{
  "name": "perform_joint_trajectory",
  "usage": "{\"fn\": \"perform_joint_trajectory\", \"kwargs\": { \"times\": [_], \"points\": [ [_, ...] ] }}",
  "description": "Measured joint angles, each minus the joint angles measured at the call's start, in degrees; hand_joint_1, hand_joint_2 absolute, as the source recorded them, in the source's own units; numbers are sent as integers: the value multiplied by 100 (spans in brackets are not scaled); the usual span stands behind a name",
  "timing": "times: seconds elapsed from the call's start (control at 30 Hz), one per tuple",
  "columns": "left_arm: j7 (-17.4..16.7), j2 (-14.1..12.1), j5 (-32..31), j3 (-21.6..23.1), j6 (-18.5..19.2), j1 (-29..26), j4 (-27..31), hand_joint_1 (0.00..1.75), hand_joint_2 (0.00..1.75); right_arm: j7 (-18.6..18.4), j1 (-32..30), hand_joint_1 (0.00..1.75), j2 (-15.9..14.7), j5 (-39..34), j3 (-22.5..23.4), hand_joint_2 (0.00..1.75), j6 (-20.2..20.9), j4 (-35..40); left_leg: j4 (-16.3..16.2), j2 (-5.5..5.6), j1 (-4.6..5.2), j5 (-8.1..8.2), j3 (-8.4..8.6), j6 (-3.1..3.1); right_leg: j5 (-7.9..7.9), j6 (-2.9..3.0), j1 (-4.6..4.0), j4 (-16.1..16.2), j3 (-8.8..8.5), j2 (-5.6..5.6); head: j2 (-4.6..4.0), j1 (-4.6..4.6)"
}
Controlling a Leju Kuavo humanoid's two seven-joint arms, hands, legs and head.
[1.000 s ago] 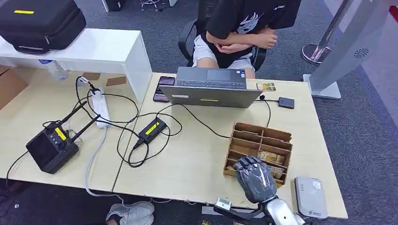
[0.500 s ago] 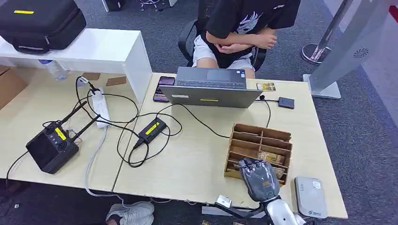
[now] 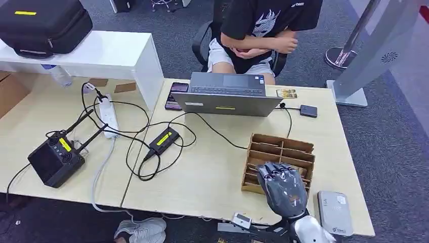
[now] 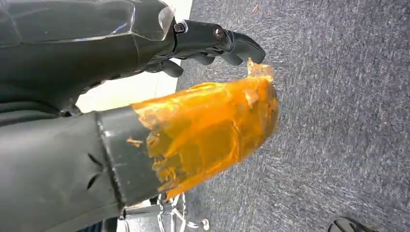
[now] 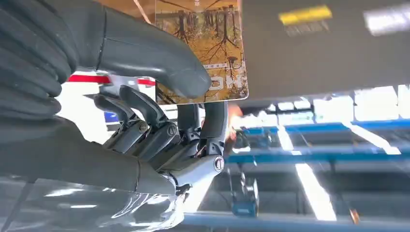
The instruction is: Pass the card to the sensor for recognition and then transmit it.
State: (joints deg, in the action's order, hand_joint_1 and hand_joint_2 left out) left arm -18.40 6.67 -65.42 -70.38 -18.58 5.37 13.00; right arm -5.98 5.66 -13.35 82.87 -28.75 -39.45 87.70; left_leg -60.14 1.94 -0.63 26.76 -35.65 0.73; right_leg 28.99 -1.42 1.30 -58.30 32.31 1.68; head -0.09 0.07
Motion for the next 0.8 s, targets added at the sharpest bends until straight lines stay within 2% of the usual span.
{"fn": "perform_joint_trajectory", "kwargs": {
  "times": [0.13, 0.2, 0.43, 0.67, 0.8],
  "points": [
    [44, 4, -26, 0, -7, -4, 0, 0, 0, 1235, -161, 175, 206, -913, 362, 175, -33, 780, 0, -4, -1, 1, 0, 2, 0, 0, -1, -1, 1, 5, 0, 0],
    [46, 4, -52, 0, -7, -4, 0, 0, 0, 1387, -133, 175, 328, -1262, 516, 175, -33, 1005, 0, -3, -1, 1, 0, 2, 0, 0, -1, -1, 0, 4, 0, 0],
    [46, 4, -83, 0, -2, 0, 0, 0, 0, 1378, 111, 175, 494, -1409, 636, 175, -33, 1129, 0, -2, -1, -4, 2, 5, -2, 1, 0, -1, -4, 2, 0, 0],
    [57, 4, -118, 2, 4, -1, 0, 0, 0, 1340, 197, 175, 535, -1493, 645, 175, 2, 1145, 0, -2, 0, -4, -2, 5, -2, 1, -1, -3, -4, 3, 0, 0],
    [79, -4, -278, 83, 79, 14, 0, 0, 0, 995, 1107, 175, 535, -1662, 481, 175, 692, 628, 1, -25, -1, -8, 3, 9, -13, 15, -2, -9, 0, 23, 0, 0]
  ]
}}
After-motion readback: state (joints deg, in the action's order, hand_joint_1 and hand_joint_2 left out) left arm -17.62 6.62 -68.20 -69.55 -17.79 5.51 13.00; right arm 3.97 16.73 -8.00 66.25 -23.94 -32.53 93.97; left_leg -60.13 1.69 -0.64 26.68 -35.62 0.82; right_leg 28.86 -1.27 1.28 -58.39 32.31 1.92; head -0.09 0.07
